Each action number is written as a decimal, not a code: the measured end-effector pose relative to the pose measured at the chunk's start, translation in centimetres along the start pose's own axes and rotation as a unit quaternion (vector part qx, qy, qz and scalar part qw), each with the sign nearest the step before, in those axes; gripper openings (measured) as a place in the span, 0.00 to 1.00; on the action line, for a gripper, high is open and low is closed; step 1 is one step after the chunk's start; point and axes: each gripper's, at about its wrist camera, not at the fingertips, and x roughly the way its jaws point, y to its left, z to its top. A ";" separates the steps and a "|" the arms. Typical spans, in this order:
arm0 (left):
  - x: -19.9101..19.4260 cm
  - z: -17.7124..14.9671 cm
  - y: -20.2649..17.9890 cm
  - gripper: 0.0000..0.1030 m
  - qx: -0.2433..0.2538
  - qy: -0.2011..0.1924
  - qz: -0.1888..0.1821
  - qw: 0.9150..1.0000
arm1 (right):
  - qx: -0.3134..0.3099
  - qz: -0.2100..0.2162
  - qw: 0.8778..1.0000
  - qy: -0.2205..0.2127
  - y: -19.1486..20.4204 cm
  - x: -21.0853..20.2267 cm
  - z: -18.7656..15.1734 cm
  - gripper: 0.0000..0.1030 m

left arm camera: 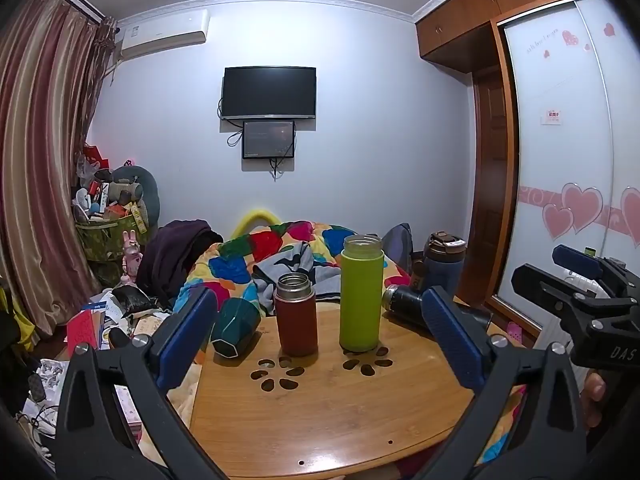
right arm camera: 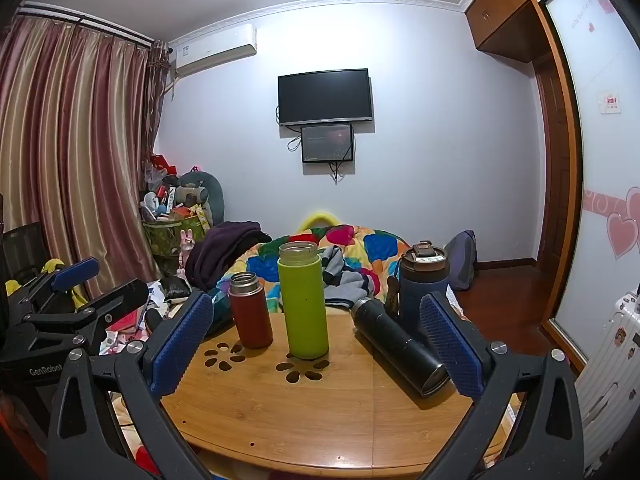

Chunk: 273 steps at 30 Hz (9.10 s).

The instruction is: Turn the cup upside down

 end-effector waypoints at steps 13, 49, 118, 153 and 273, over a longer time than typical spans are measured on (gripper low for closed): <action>-0.3 0.2 0.5 1.00 0.001 0.001 -0.001 1.000 | -0.001 -0.001 1.000 0.000 0.0 0.0 0.0 1.00; 3.1 0.0 -0.1 1.00 0.014 0.031 -0.005 0.999 | 0.007 -0.010 1.000 0.018 -0.8 1.8 -1.3 1.00; 14.0 -5.1 -2.6 0.61 -0.048 0.251 -0.276 0.927 | -0.064 0.146 0.974 0.162 0.5 12.8 -11.4 0.77; 18.9 -9.5 2.5 0.85 -0.182 0.284 -0.248 0.908 | -0.081 0.163 0.974 0.138 2.6 12.0 -12.2 0.60; 13.1 2.2 3.2 0.45 -0.020 0.145 -0.234 0.961 | -0.044 0.160 0.980 0.111 3.6 15.1 -3.8 0.61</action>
